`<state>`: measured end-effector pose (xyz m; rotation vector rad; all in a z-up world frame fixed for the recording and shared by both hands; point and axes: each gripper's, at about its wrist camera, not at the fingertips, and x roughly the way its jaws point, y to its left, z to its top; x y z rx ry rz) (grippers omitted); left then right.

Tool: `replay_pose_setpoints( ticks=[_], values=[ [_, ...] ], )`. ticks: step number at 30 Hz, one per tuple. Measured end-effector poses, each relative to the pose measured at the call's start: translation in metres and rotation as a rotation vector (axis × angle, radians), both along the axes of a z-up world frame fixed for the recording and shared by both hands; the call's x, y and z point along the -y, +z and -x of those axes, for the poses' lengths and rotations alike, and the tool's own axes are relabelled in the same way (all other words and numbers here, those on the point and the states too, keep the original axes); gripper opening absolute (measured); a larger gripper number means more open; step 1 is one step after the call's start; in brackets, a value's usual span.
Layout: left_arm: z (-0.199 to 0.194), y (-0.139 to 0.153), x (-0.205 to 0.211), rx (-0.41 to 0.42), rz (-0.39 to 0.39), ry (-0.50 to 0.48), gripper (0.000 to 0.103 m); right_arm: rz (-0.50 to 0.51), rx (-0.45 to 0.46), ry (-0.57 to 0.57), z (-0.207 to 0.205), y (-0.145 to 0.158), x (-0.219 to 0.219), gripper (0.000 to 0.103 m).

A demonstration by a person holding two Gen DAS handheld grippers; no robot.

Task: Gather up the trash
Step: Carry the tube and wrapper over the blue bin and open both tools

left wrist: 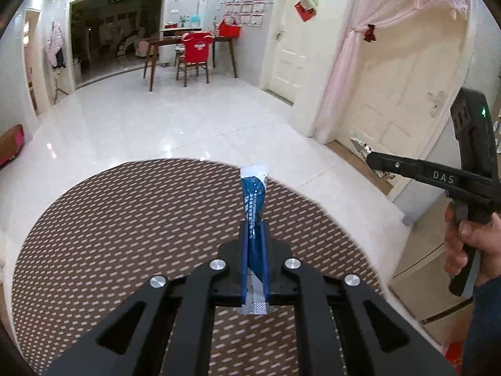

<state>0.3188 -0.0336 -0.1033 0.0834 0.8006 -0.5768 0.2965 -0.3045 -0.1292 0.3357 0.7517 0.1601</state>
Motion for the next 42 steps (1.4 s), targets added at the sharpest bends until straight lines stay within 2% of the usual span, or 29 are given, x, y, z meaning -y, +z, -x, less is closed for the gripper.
replay_pose_setpoints(
  ticks=[6,16,23,36,37,38,39,40,41,42],
  values=[
    [0.008,0.003,0.067,-0.017,0.032,-0.082,0.007,-0.018,-0.001,-0.144,0.036,-0.002,0.071,0.017],
    [0.024,-0.008,0.15,-0.061,0.049,-0.172,0.007,-0.058,-0.031,-0.283,0.082,-0.021,0.131,0.017],
    [0.026,-0.02,0.192,-0.095,0.028,-0.207,0.007,-0.078,-0.04,-0.305,0.088,-0.027,0.154,0.017],
    [0.009,-0.074,0.242,-0.228,-0.088,-0.229,0.009,-0.14,-0.116,-0.292,0.082,-0.063,0.174,0.019],
    [0.006,-0.078,0.245,-0.239,-0.103,-0.232,0.018,-0.145,-0.124,-0.288,0.08,-0.068,0.173,0.02],
    [0.003,-0.08,0.246,-0.247,-0.115,-0.235,0.044,-0.15,-0.133,-0.284,0.079,-0.071,0.174,0.02],
    [0.001,-0.082,0.246,-0.255,-0.124,-0.234,0.062,-0.156,-0.143,-0.281,0.077,-0.075,0.174,0.02],
    [-0.003,-0.082,0.245,-0.246,-0.129,-0.211,0.085,-0.161,-0.16,-0.279,0.074,-0.082,0.175,0.022],
    [-0.004,-0.08,0.242,-0.225,-0.122,-0.187,0.088,-0.168,-0.173,-0.28,0.072,-0.086,0.176,0.036],
    [-0.005,-0.08,0.241,-0.216,-0.119,-0.177,0.088,-0.179,-0.186,-0.283,0.069,-0.09,0.178,0.062]
  ],
)
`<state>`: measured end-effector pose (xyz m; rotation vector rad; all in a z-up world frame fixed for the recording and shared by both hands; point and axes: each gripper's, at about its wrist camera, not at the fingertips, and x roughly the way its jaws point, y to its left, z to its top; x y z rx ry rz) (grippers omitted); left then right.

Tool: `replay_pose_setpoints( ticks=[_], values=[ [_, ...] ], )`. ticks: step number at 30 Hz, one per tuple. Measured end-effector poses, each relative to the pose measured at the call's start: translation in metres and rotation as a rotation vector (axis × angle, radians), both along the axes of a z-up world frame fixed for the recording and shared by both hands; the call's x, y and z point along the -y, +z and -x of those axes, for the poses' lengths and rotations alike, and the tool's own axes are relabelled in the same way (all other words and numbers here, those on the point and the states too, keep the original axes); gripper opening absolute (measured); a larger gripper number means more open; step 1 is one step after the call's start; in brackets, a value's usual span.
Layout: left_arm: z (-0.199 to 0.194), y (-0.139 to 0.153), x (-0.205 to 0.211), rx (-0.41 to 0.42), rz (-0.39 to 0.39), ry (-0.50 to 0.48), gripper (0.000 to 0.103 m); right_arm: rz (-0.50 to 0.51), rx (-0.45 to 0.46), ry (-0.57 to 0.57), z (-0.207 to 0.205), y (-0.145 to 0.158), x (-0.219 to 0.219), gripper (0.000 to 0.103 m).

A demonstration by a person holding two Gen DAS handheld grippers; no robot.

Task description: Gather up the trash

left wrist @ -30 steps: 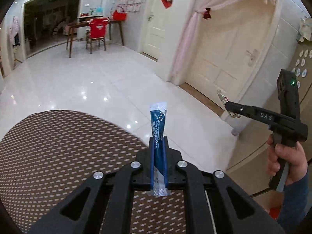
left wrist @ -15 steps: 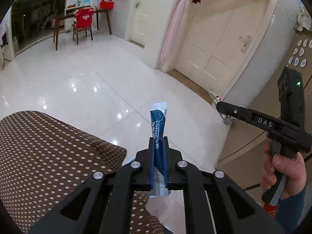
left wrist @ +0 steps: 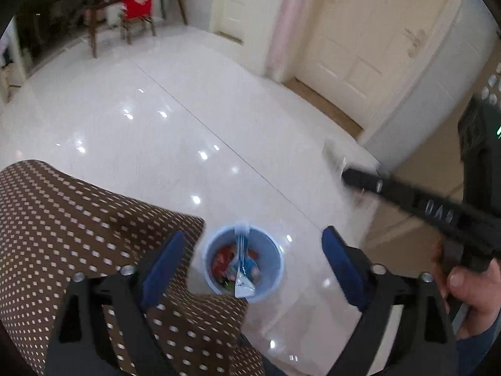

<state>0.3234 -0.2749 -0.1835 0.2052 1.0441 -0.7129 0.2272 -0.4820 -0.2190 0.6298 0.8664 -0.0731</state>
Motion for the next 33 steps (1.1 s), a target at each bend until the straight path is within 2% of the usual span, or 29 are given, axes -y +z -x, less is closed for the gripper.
replay_pose_setpoints(
  ticks=[1,3,4,5,6,15,21,23,26,33],
  values=[
    [-0.003,0.002,-0.003,0.0,-0.001,0.011,0.089,-0.018,-0.01,-0.012,0.0,-0.006,0.002,0.069],
    [-0.008,0.004,-0.008,-0.004,-0.008,0.032,0.09,-0.041,-0.015,-0.019,0.002,-0.011,0.004,0.075],
    [-0.01,0.005,-0.014,0.001,-0.005,0.047,0.09,-0.047,-0.021,-0.022,0.003,-0.011,0.007,0.081],
    [-0.011,0.008,-0.018,0.008,-0.001,0.059,0.091,-0.044,-0.028,-0.03,0.004,-0.012,0.007,0.092],
    [-0.011,0.009,-0.021,0.015,0.002,0.069,0.091,-0.036,-0.033,-0.038,0.005,-0.012,0.007,0.095],
    [0.003,0.041,-0.05,0.109,0.036,0.114,0.095,0.016,-0.041,-0.05,0.004,0.004,0.001,0.097],
    [0.027,0.068,-0.069,0.171,0.079,0.132,0.095,0.051,0.005,-0.029,0.015,0.034,-0.019,0.097],
    [0.039,0.081,-0.081,0.227,0.111,0.157,0.095,0.071,0.031,-0.022,0.022,0.05,-0.028,0.097],
    [0.061,0.097,-0.096,0.339,0.076,0.212,0.095,0.1,0.069,-0.007,0.033,0.073,-0.041,0.097],
    [0.117,0.138,-0.148,0.504,0.08,0.352,0.096,0.207,0.193,0.047,0.067,0.129,-0.094,0.097]
  ],
)
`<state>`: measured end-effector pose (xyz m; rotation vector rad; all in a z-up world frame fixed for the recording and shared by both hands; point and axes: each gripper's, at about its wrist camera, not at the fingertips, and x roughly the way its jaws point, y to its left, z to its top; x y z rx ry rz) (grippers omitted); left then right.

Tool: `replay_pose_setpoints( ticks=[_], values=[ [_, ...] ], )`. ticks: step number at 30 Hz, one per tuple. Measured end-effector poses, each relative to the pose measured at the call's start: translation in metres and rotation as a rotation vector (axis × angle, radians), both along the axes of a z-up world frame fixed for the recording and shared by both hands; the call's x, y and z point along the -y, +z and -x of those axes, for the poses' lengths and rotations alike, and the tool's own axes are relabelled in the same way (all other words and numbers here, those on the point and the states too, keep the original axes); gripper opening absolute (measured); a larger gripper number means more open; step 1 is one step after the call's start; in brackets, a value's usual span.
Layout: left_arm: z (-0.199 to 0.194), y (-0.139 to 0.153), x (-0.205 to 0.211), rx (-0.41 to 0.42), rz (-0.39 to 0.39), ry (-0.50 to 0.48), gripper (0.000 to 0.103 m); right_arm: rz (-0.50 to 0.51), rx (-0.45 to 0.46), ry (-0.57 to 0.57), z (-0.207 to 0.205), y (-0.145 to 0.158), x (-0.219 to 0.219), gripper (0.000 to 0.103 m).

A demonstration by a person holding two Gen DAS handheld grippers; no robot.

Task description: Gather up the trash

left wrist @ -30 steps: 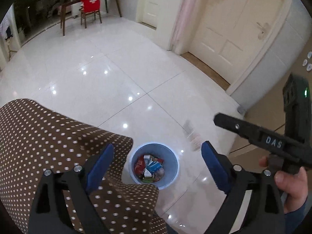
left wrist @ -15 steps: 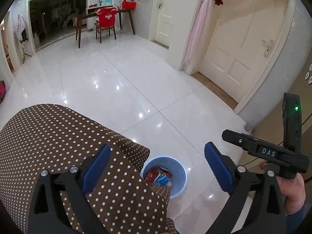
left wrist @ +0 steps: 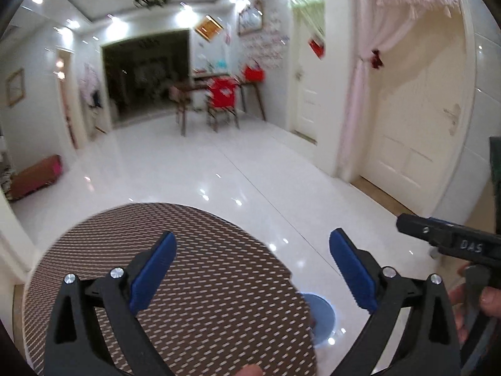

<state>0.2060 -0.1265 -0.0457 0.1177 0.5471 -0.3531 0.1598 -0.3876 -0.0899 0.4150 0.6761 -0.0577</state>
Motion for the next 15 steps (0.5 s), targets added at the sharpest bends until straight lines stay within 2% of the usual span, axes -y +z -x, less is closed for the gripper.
replay_pose_setpoints(
  ticks=[5,15],
  values=[
    [0.039,0.019,-0.03,0.1,0.017,0.087,0.096,0.083,0.087,0.032,0.026,0.029,-0.035,0.097],
    [0.097,0.048,-0.074,0.175,0.119,0.198,0.098,0.242,0.225,0.069,0.074,0.07,-0.097,0.097]
  ],
)
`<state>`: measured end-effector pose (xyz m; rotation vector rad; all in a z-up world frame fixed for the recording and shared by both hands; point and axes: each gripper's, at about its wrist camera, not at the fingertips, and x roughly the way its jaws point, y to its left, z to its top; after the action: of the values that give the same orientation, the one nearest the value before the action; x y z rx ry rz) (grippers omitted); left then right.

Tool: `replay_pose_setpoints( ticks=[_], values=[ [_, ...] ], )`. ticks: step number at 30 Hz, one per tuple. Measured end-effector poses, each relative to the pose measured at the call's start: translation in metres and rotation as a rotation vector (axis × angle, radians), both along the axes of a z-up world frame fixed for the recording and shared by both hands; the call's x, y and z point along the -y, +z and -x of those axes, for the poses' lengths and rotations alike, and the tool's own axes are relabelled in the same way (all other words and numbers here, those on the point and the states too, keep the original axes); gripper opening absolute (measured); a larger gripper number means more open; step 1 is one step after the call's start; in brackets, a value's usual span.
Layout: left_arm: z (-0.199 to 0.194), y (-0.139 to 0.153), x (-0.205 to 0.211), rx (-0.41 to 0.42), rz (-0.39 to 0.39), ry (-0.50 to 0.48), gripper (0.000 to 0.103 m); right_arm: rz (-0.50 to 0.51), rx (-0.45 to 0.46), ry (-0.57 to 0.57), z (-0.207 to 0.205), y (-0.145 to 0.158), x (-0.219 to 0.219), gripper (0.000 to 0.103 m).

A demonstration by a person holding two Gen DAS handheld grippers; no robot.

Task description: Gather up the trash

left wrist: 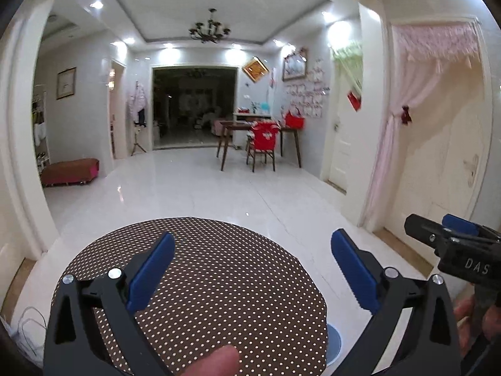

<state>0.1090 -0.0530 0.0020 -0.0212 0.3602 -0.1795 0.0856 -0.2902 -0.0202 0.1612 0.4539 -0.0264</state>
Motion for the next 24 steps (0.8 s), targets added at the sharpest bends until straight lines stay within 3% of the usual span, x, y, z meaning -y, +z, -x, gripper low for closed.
replay_pose_setpoints(
  ticks=[9,24],
  values=[
    [0.045,0.012,-0.018,0.031,0.032,0.062,0.098,0.119,0.104,0.005,0.037,0.016,-0.038,0.097],
    [0.074,0.017,-0.032,0.069,0.043,0.093,0.098,0.142,0.181,0.003,0.06,0.022,-0.062,0.097]
  ],
)
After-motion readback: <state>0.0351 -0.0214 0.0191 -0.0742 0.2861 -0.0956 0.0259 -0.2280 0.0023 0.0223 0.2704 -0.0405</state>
